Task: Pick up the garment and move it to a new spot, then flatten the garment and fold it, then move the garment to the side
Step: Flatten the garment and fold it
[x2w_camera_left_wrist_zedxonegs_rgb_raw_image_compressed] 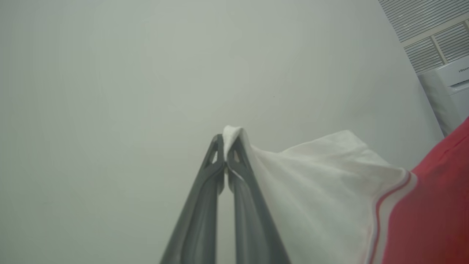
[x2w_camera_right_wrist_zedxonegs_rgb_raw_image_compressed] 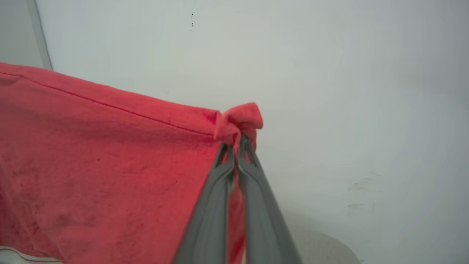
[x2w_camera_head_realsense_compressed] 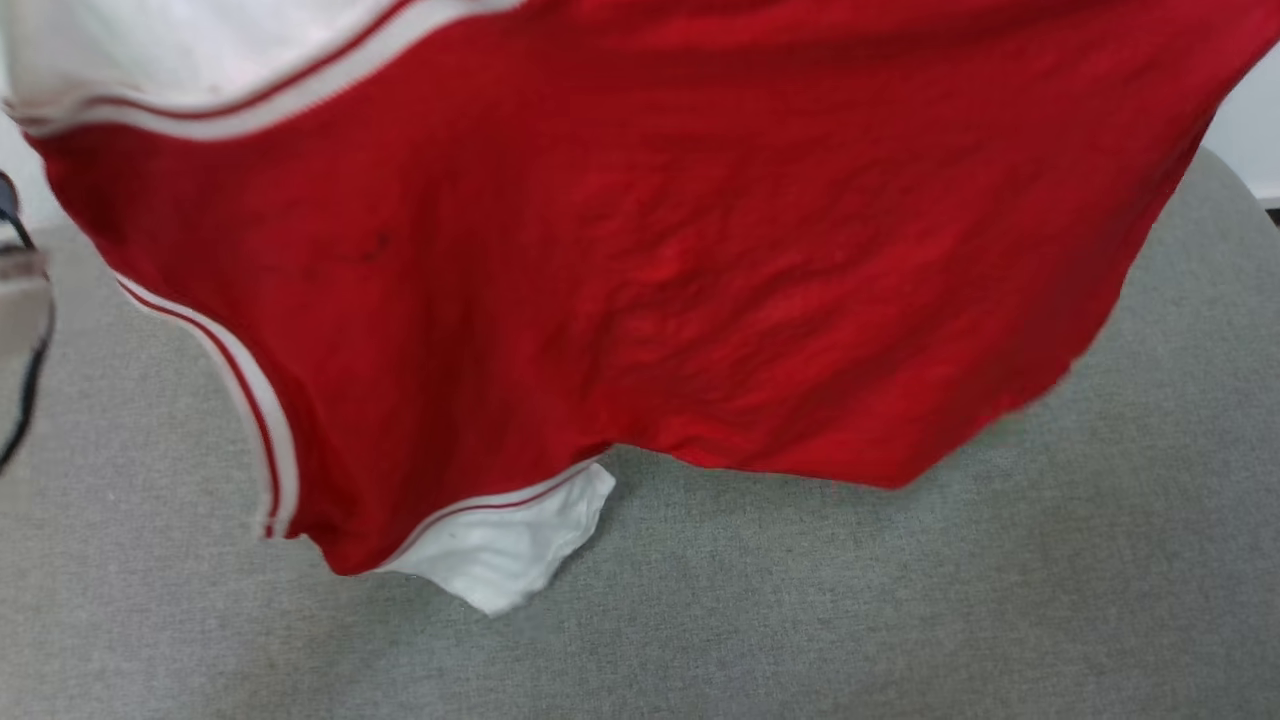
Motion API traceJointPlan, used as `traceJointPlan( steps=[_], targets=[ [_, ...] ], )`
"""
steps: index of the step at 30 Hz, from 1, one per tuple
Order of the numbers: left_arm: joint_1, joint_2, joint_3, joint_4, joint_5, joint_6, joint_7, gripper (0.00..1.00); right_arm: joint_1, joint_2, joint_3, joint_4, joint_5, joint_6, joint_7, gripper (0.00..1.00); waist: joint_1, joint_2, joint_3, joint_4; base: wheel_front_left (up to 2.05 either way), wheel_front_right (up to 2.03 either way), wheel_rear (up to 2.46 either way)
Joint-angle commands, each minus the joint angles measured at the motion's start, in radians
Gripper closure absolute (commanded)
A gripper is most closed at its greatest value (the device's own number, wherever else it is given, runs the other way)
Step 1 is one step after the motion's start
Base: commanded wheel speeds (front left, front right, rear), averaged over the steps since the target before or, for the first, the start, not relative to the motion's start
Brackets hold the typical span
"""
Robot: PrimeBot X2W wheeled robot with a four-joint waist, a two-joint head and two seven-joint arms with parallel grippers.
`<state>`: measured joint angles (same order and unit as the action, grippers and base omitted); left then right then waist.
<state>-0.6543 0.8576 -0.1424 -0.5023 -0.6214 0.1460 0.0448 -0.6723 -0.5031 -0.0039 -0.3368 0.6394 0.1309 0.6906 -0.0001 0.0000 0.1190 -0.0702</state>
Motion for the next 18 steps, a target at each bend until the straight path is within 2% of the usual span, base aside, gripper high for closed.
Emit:
traceJointPlan(
  steps=[1, 7, 11, 18],
  targets=[
    [-0.018, 0.001, 0.003, 0.005, -0.001, -0.004, 0.003, 1.00, -0.021, -0.002, -0.006, -0.006, -0.010, 0.000, -0.008, 1.00, 0.0001, 0.0000, 0.009, -0.003, 0.00, 0.00, 0.00],
    [-0.167, 0.006, -0.012, 0.066, 0.002, -0.040, 0.017, 1.00, -0.083, -0.010, -0.010, 0.003, -0.061, 0.000, -0.042, 1.00, 0.0001, 0.0000, 0.071, -0.006, 0.00, 0.00, 0.00],
    [-0.295, 0.003, -0.028, 0.131, 0.005, -0.074, 0.027, 1.00, -0.156, -0.010, -0.009, 0.032, -0.106, 0.000, -0.075, 1.00, 0.0001, 0.0000, 0.151, -0.002, 0.00, 0.00, 0.00],
    [-0.610, -0.034, -0.092, 0.341, 0.031, -0.175, 0.029, 1.00, -0.361, -0.003, 0.008, 0.143, -0.175, 0.000, -0.128, 1.00, 0.0001, 0.0000, 0.347, 0.011, 0.00, 0.00, 0.00]
  ],
)
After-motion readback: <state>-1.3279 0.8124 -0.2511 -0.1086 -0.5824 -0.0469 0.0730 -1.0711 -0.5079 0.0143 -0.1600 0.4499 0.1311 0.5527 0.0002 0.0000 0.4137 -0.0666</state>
